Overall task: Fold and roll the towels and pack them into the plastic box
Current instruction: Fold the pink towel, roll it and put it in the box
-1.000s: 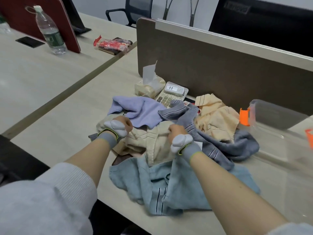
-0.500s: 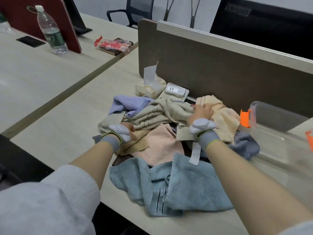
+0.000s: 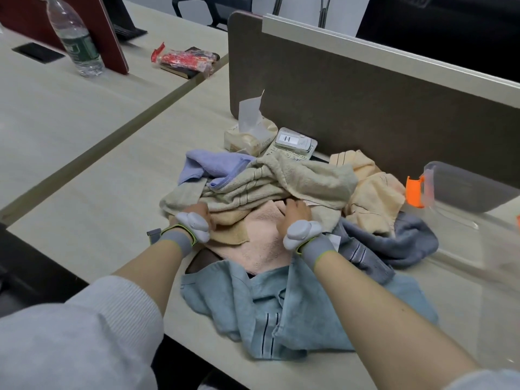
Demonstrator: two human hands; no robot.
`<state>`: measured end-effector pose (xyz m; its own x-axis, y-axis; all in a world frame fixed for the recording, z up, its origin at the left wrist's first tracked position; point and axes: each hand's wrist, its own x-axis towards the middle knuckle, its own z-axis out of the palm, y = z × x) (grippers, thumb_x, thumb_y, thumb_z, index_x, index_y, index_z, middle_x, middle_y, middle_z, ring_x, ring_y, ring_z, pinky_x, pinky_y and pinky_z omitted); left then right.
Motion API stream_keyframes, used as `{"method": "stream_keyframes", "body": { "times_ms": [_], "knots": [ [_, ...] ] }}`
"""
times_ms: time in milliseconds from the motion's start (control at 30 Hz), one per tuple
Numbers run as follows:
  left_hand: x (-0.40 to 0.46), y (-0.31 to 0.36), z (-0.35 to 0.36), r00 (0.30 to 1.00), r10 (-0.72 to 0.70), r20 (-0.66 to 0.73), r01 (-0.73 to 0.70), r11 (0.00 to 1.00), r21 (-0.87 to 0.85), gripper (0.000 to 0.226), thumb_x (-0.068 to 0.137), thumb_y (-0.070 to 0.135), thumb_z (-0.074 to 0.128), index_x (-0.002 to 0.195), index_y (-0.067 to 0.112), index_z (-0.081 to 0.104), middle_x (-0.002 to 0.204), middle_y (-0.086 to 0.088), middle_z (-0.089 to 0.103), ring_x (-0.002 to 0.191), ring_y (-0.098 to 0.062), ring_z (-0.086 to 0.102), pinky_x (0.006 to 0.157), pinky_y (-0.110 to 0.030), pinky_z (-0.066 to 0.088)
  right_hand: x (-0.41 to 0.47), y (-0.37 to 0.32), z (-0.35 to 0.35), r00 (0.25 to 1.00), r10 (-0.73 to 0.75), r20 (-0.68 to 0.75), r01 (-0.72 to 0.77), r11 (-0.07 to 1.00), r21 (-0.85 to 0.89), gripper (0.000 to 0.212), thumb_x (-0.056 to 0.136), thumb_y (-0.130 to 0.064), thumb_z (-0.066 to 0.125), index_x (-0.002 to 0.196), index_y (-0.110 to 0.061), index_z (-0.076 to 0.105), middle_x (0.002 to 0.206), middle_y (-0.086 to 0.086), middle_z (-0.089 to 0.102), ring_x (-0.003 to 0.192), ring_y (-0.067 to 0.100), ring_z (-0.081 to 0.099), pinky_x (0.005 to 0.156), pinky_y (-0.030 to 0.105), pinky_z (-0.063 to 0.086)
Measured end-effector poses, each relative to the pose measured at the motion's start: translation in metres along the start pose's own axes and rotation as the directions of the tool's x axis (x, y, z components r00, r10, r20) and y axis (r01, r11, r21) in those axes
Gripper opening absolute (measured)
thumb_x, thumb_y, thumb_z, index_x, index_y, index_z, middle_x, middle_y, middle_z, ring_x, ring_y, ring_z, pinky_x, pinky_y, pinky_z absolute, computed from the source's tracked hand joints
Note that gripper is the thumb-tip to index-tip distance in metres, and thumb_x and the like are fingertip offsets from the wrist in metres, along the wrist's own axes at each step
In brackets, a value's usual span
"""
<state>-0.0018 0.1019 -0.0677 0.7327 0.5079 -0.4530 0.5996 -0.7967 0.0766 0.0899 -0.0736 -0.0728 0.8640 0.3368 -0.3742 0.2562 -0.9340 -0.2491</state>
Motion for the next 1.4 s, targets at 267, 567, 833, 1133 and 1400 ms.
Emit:
{"method": "stream_keyframes", "body": {
  "times_ms": [267,567,833,1133,1400],
  "knots": [
    [0.003,0.016,-0.028,0.991,0.096,-0.094,-0.094,0.995,0.016,0.03,0.096,0.017,0.046,0.125,0.011,0.047,0.122,-0.01,0.053,0.12,-0.029,0.05,0.084,-0.032,0.039,0.005,0.007,-0.004,0.996,-0.029,0.079,0.025,0.999,0.044,0.016,0.094,-0.018,0.044,0.105,-0.01,0.053,0.128,0.016,0.055,0.117,0.032,0.052,0.089,0.031,0.043],
    [-0.001,0.074,-0.086,0.955,0.213,-0.205,-0.286,0.842,-0.457,0.031,0.091,0.008,0.05,0.119,0.015,0.061,0.126,-0.006,0.057,0.112,-0.026,0.056,0.082,-0.019,0.041,-0.009,-0.014,-0.12,0.98,-0.042,-0.195,0.167,0.705,0.689,0.021,0.084,0.005,0.051,0.086,-0.007,0.067,0.077,0.001,0.055,0.087,0.014,0.049,0.063,0.019,0.036],
    [-0.032,0.149,-0.127,0.832,0.532,-0.156,-0.499,0.595,-0.63,0.051,0.079,-0.015,0.052,0.12,0.012,0.063,0.119,-0.005,0.062,0.114,-0.019,0.054,0.088,-0.022,0.042,-0.061,0.021,-0.203,0.968,-0.053,-0.246,0.24,0.485,0.841,0.028,0.074,0.008,0.048,0.062,-0.012,0.062,0.052,-0.004,0.057,0.054,0.009,0.046,0.041,0.006,0.038],
    [-0.08,0.215,-0.108,0.803,0.596,-0.004,-0.5,0.67,-0.548,0.038,0.068,-0.004,0.071,0.053,0.019,0.045,0.05,0.004,0.042,0.047,-0.01,0.035,0.036,-0.012,0.024,-0.103,0.113,-0.219,0.909,0.215,-0.356,0.113,0.696,0.709,0.024,0.077,-0.004,0.057,0.06,-0.019,0.063,0.067,0.0,0.059,0.079,0.022,0.055,0.068,0.027,0.048],
    [-0.146,0.289,-0.089,0.835,0.544,-0.089,-0.361,0.418,-0.834,0.048,0.088,-0.004,0.048,0.129,0.021,0.045,0.111,-0.004,0.044,0.061,-0.019,0.053,0.044,-0.024,0.049,-0.152,0.187,-0.224,0.905,0.143,-0.4,0.179,0.726,0.664,0.035,0.078,0.004,0.053,0.053,-0.02,0.062,0.058,-0.001,0.055,0.064,0.014,0.051,0.059,0.021,0.044]
  ]
}}
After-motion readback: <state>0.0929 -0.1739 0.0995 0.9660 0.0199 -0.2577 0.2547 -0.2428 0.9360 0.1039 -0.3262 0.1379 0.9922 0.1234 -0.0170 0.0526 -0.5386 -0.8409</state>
